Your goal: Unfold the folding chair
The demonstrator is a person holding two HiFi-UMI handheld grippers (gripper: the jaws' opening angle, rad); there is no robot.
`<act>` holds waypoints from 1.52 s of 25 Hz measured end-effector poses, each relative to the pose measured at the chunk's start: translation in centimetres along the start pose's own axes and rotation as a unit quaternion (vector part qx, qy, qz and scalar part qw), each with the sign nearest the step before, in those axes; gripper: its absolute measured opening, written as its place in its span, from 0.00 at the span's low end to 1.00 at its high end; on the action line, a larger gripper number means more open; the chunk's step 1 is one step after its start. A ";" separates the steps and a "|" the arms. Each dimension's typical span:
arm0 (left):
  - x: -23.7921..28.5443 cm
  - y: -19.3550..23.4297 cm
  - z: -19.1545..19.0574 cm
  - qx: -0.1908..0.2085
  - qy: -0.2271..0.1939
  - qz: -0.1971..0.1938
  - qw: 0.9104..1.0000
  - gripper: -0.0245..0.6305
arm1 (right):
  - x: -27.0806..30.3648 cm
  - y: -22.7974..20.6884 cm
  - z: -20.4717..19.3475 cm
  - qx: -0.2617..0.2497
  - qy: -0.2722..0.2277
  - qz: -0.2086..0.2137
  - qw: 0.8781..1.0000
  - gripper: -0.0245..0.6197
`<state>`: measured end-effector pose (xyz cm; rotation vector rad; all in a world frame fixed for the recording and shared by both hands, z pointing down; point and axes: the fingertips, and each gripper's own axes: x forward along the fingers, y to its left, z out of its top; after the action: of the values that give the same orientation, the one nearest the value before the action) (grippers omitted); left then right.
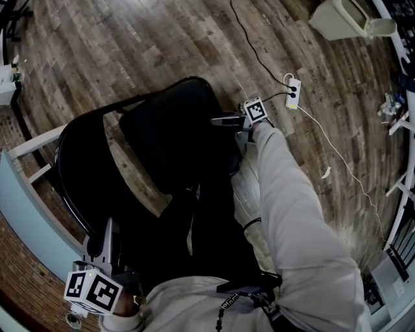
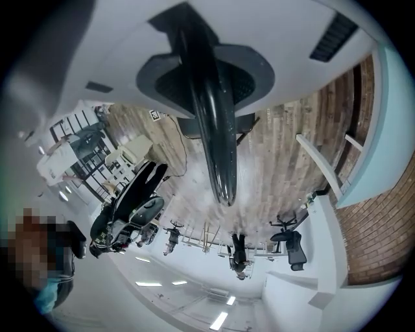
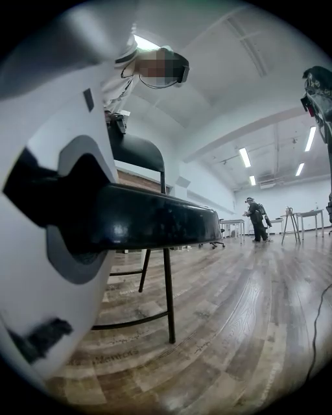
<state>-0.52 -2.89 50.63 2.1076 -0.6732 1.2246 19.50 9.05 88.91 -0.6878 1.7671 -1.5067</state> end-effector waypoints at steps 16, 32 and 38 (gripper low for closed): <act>-0.1 16.0 -2.8 -0.010 0.022 0.060 0.998 0.19 | 6.4 -2.4 -2.6 0.012 0.003 0.032 0.999 0.26; -0.6 19.5 -3.2 -0.003 0.008 0.039 0.999 0.19 | 7.2 -5.3 -2.7 -0.007 -0.012 0.036 0.999 0.28; 0.2 24.1 -4.3 -0.003 0.013 0.035 0.999 0.19 | 8.3 -7.7 -3.6 0.007 -0.019 0.053 0.998 0.28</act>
<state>-19.36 -16.42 58.40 2.0758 -0.7438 1.2827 11.20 3.40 95.35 -0.6025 1.7347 -1.4257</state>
